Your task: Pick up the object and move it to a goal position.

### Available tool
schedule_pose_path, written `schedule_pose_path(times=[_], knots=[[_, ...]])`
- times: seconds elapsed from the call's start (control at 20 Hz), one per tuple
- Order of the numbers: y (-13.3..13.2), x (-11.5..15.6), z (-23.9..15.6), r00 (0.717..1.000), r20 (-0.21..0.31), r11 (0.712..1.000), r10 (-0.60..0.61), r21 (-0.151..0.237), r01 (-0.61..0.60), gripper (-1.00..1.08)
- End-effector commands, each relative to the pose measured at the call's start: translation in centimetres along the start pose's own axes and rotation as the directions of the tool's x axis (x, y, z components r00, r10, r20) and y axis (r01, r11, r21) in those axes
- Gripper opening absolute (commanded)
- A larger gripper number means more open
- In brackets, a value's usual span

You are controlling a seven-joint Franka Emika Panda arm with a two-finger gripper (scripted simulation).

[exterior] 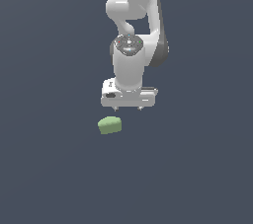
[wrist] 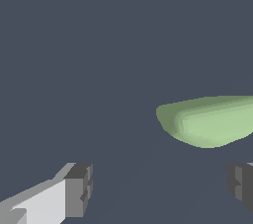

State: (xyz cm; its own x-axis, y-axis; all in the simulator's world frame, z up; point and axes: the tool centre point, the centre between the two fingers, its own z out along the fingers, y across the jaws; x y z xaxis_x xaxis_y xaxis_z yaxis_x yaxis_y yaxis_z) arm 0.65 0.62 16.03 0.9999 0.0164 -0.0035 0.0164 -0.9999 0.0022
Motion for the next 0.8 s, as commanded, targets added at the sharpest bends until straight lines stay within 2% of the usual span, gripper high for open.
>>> schedule_pose_path(times=[0.0, 0.45, 0.75], knots=[[0.0, 0.0, 0.0, 1.000, 0.000, 1.000, 0.000, 0.000, 0.000, 1.00], [1.4, -0.4, -0.6, 1.000, 0.011, 1.000, -0.018, -0.015, 0.018, 1.00], [1.4, -0.4, -0.6, 1.000, 0.010, 1.000, -0.011, -0.014, 0.012, 1.00]])
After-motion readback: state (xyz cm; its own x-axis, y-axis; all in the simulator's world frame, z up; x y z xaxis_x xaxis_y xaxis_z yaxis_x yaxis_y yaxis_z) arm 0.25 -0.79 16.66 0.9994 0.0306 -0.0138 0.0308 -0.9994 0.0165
